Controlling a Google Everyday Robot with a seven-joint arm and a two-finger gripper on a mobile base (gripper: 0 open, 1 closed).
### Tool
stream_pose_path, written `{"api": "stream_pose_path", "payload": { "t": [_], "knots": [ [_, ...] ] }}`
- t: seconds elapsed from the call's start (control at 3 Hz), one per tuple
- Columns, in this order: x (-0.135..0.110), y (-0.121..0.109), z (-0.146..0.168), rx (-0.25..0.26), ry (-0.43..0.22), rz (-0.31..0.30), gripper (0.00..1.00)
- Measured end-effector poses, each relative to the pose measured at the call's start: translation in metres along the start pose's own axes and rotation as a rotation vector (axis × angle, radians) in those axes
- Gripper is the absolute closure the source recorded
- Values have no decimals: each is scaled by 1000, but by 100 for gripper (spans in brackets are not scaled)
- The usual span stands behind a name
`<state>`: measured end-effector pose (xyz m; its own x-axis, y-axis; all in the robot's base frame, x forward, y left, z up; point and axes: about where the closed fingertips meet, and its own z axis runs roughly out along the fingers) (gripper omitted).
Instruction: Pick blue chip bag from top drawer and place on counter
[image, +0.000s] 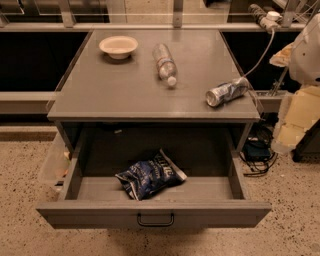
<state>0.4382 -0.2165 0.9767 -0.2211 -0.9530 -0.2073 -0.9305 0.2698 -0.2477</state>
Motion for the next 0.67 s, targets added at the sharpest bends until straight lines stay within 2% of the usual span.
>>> {"api": "stream_pose_path", "payload": {
  "t": [0.33,0.67],
  "knots": [
    [0,0,0,0,0,0,0],
    [2,8,14,-4,-53,31,0]
  ]
}}
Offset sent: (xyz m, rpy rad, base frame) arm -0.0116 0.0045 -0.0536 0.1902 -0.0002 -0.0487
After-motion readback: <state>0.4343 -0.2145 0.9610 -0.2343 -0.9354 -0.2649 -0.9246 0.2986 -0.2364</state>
